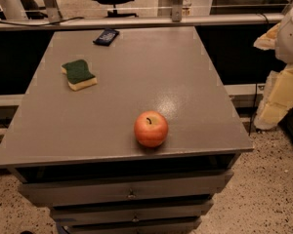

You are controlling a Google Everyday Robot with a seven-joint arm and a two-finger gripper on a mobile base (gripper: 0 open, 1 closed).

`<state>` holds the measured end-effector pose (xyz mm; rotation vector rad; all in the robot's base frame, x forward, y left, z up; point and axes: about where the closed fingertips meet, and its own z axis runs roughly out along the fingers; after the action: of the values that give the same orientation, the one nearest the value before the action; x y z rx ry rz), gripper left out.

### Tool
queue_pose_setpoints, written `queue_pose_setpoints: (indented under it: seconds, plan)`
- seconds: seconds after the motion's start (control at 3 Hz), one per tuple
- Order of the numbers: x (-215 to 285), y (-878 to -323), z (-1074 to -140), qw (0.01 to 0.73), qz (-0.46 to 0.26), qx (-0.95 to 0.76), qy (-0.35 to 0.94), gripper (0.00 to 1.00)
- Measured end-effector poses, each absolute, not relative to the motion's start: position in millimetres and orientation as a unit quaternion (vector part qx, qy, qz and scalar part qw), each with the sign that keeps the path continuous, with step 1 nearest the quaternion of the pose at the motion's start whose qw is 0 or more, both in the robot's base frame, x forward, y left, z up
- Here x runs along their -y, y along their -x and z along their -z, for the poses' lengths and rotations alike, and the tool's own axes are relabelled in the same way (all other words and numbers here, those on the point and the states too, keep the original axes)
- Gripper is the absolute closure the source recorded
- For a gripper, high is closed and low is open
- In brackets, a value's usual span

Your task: Pick sponge

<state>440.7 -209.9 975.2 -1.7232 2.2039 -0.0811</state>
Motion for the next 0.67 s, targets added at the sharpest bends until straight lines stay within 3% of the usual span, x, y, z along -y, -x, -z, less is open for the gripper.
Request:
queue_pose_setpoints:
  seconds: [0.67]
  plan:
    - [129,-485,-942,0.252,-0.060,-0.734,0.627,0.00]
